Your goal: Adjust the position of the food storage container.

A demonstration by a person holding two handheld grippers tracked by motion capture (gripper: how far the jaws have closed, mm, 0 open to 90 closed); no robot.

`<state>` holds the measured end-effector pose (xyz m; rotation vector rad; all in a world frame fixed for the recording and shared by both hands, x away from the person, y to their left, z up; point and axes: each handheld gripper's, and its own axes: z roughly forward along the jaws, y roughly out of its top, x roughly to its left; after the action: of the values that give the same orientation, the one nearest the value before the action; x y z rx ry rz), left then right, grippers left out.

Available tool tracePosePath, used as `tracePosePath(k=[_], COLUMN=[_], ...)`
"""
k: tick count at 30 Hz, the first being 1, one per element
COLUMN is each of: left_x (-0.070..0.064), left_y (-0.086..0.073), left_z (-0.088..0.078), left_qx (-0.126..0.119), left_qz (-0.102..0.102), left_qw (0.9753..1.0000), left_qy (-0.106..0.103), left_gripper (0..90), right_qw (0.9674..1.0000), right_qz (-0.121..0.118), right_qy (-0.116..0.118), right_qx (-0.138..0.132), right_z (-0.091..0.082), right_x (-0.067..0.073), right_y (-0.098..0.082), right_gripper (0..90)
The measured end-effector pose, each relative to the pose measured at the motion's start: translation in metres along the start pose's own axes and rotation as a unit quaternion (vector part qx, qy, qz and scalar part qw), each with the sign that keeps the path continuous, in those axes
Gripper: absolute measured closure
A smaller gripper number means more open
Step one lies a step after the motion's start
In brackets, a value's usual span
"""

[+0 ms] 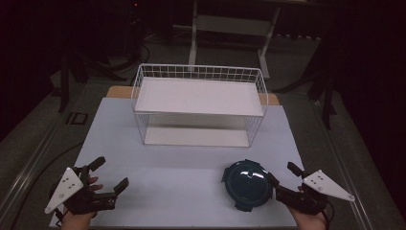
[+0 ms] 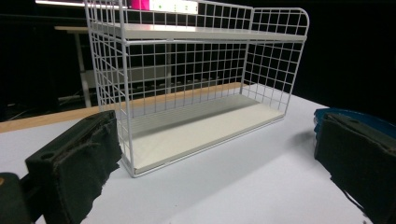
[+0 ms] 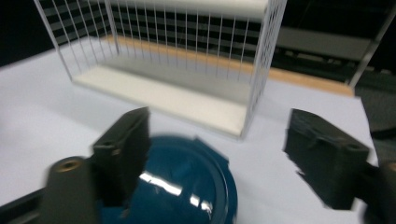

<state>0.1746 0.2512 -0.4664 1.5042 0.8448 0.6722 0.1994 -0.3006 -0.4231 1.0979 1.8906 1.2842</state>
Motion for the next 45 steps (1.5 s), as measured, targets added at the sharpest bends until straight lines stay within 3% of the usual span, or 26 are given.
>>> tracePosePath(k=[1,2,5,6,10,11,12,17,21,25,29,34,45], left_x=[0.000,0.000,0.000,0.001,0.001,0.001,0.001,0.001,0.000,0.001,0.001,0.001,-0.001], left_y=[0.000,0.000,0.000,0.000,0.000,0.000,0.000,0.000,0.000,-0.001,-0.002,-0.002,-0.003], left_z=[0.000,0.000,0.000,0.000,0.000,0.000,0.000,0.001,0.001,0.002,0.003,0.003,0.007], left_qx=[0.000,0.000,0.000,0.000,0.000,0.000,0.001,0.002,0.004,0.005,0.008,0.007,0.013], left_qz=[0.000,0.001,0.001,0.000,-0.001,-0.001,0.000,0.001,0.000,0.000,-0.002,-0.004,-0.004], left_qw=[1.0000,1.0000,1.0000,1.0000,1.0000,1.0000,1.0000,1.0000,1.0000,1.0000,1.0000,1.0000,0.9999], left_qy=[0.000,0.001,0.000,0.000,0.002,0.002,0.001,0.000,-0.001,-0.003,-0.004,-0.004,-0.008], left_gripper=[0.4,0.4,0.4,0.4,0.4,0.4,0.4,0.4,0.4,0.4,0.5,0.4,0.4], right_qw=[1.0000,0.9999,0.9995,0.9988,0.9980,0.9965,0.9962,0.9938,0.9894,0.9861,0.9845,0.9846,0.9836], right_qz=[0.000,0.003,0.009,0.021,0.027,0.025,0.025,0.033,0.027,0.029,0.017,0.022,0.037], right_qy=[0.000,-0.004,-0.007,-0.002,-0.002,-0.008,-0.005,-0.004,0.003,0.009,0.018,0.044,0.053], right_qx=[0.000,0.014,0.030,0.044,0.058,0.079,0.083,0.106,0.143,0.163,0.174,0.168,0.168], right_z=[0.000,0.001,0.001,0.002,0.003,0.003,0.003,0.003,0.007,0.012,0.015,0.018,0.027], right_x=[0.000,-0.004,-0.008,-0.013,-0.018,-0.023,-0.025,-0.030,-0.034,-0.035,-0.032,-0.029,-0.028], right_y=[0.000,-0.007,-0.014,-0.023,-0.030,-0.040,-0.043,-0.053,-0.065,-0.073,-0.074,-0.073,-0.069], right_gripper=[25.8,32.9,40.2,46.5,51.4,60.5,63.4,72.3,80.7,89.9,90.0,90.0,90.0])
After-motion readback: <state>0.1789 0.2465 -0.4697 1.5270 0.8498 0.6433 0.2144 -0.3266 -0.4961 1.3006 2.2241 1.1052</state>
